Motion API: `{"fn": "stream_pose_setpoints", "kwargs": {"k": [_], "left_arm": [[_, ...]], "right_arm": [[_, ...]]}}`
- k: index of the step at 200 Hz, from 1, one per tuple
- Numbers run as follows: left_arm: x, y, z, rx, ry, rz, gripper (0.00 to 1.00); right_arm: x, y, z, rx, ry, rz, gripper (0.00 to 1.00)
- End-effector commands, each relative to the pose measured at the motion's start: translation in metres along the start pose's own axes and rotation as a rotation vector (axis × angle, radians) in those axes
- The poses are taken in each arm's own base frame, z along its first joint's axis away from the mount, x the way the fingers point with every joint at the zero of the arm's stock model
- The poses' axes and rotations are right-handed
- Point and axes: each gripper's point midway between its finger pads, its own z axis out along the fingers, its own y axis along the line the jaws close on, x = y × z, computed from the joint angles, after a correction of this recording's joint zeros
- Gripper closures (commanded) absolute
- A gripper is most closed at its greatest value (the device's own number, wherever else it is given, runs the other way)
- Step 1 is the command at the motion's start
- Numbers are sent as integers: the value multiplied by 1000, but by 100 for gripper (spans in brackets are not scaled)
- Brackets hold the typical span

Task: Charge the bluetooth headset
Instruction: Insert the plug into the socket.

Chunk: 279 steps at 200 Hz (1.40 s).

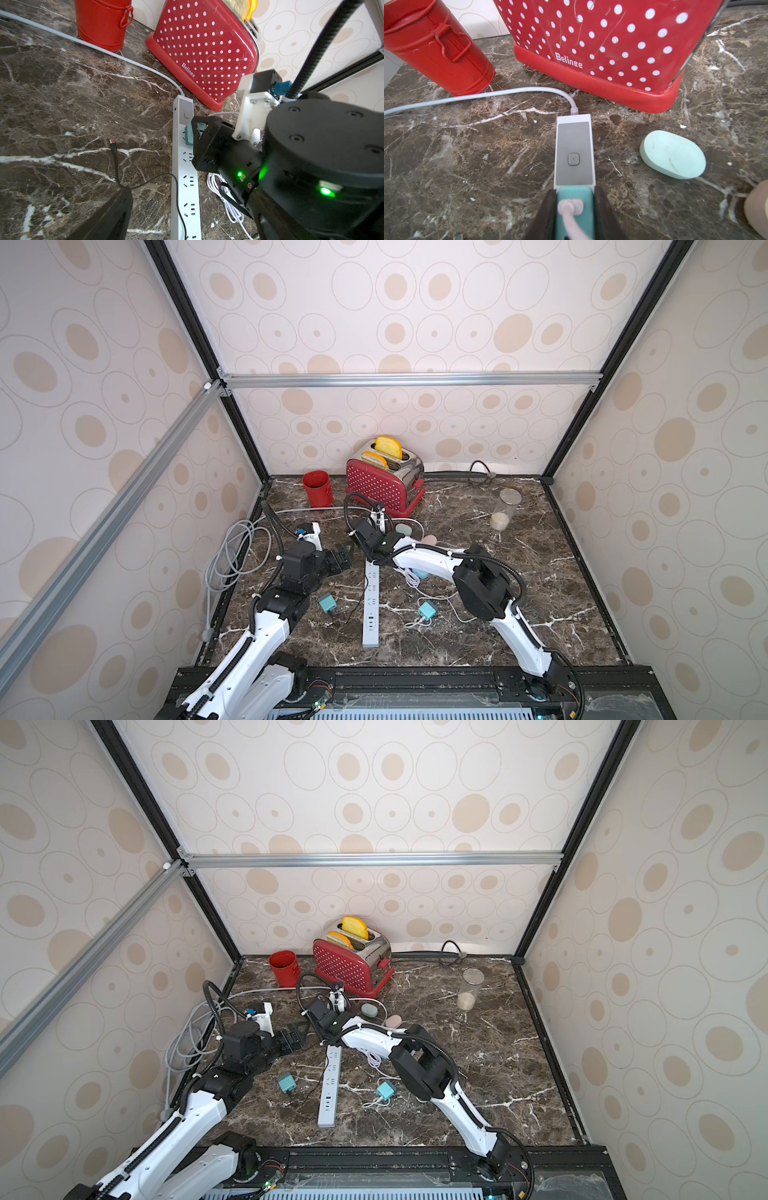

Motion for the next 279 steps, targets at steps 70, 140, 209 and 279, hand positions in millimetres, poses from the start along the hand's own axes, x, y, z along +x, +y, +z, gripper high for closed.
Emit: {"fn": "stream_pose_setpoints", "kwargs": {"k": [70, 140, 209, 279], "left_arm": [[-7, -2, 1, 6, -20, -4, 9], [-8, -1, 5, -10, -13, 0, 9], [-23, 3, 12, -79, -16, 14, 9], [-49, 18, 10, -164, -16, 17, 8]], "right_arm": [[177, -66, 22, 134, 465, -223, 96], [158, -64, 18, 97, 430, -187, 95], [47, -13, 1, -29, 267, -205, 63], [-2, -22, -71, -164, 186, -173, 35]]}}
